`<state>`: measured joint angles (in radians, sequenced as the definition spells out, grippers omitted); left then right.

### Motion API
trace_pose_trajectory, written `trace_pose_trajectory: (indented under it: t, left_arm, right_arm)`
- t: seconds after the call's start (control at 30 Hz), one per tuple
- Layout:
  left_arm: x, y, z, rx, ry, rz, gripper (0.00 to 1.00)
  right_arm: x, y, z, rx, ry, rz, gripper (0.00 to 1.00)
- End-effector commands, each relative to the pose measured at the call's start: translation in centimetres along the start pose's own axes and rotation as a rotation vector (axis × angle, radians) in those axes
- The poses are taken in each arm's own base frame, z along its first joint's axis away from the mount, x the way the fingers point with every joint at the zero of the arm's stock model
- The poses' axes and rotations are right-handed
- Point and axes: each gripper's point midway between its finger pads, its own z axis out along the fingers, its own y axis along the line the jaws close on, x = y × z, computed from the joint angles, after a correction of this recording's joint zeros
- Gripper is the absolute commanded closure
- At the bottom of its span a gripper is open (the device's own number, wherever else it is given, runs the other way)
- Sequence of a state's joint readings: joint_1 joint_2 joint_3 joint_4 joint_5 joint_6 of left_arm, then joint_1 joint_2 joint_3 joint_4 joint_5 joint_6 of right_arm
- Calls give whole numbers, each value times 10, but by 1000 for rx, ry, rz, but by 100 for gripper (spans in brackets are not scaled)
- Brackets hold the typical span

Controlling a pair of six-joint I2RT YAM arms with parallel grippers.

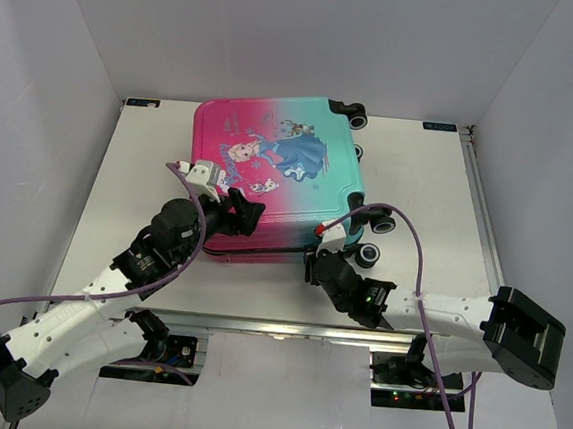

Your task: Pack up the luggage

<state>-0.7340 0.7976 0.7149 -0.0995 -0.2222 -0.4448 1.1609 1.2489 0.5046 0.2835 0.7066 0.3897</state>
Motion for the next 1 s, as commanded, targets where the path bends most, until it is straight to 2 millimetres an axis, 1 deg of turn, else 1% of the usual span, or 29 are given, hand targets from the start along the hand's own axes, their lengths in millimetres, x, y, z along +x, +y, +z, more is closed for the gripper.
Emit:
trace_pose_trajectory:
  t: [0.0, 0.07, 0.27, 0.53, 0.77, 0.97]
  left_arm:
    - [2, 1, -5, 1, 3, 4, 14]
    - [2, 0, -6, 5, 4, 5, 14]
    - [1, -1, -7, 9, 0, 3, 14]
    - [1, -2, -8, 13, -2, 3, 14]
    - [1, -2, -8, 15, -2, 2, 14]
    - [1, -2, -9, 15, -3, 0, 14]
  right_arm:
    - [-33, -6, 6, 80, -90, 70, 55]
    - [-34, -12, 5, 105, -97, 68, 56]
    - [-39, -19, 3, 137, -117, 68, 56]
    - [-47, -19, -1, 125, -141, 59, 57]
    - [-57, -15, -6, 89, -174, 67, 58]
    - [-61, -15, -7, 84, -183, 78, 59]
